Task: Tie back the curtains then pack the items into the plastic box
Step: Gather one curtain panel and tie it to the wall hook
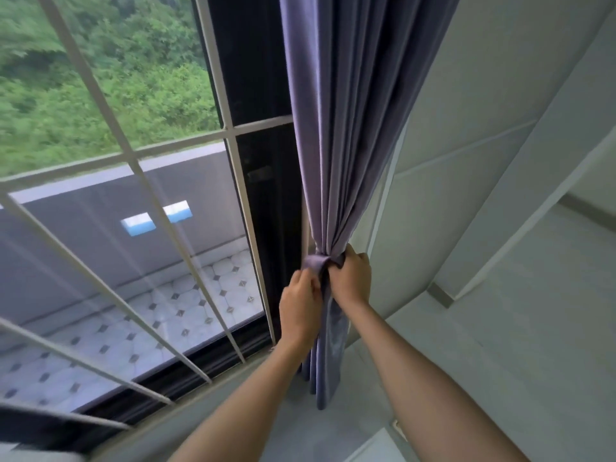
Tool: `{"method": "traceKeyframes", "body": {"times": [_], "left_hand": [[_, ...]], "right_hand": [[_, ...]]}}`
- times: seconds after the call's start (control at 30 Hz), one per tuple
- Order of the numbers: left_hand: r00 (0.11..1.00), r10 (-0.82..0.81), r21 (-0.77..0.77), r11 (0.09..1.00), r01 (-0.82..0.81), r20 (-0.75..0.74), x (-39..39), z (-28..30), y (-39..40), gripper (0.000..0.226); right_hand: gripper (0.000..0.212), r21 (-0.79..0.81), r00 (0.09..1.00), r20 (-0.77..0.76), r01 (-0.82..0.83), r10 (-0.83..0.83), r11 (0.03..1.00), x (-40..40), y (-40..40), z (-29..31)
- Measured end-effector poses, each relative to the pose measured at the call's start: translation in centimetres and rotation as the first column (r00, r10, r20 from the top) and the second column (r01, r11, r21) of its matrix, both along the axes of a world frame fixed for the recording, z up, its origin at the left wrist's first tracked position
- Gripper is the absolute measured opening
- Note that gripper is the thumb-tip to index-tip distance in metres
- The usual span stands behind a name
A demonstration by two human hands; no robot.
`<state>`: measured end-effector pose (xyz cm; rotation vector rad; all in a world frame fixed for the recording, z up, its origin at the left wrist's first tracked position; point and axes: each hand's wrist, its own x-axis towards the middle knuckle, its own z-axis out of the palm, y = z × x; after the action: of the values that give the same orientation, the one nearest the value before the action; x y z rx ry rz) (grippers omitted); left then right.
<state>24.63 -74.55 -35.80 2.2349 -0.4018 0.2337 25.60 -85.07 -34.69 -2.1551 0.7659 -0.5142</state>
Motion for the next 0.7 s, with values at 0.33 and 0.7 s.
{"method": "traceKeyframes", "body": {"times": [0.33,0.7], "left_hand": [[0.999,-0.018,-0.091,0.996,0.015,-0.032,-0.6,-0.4,-0.6,0.021],[0.976,-0.171,-0.223,0.965,0.138,-0.136,1.0,0.4,-0.9,0.067]], "right_hand": [[0.018,-0.049,1.000,-0.015,-0.027,0.026,0.998,-0.5,-0.8,0.0],[0.022,-0.101,0.994,0.051,-0.086,0.091,0.991,-1.1,-1.4,0.1]]}}
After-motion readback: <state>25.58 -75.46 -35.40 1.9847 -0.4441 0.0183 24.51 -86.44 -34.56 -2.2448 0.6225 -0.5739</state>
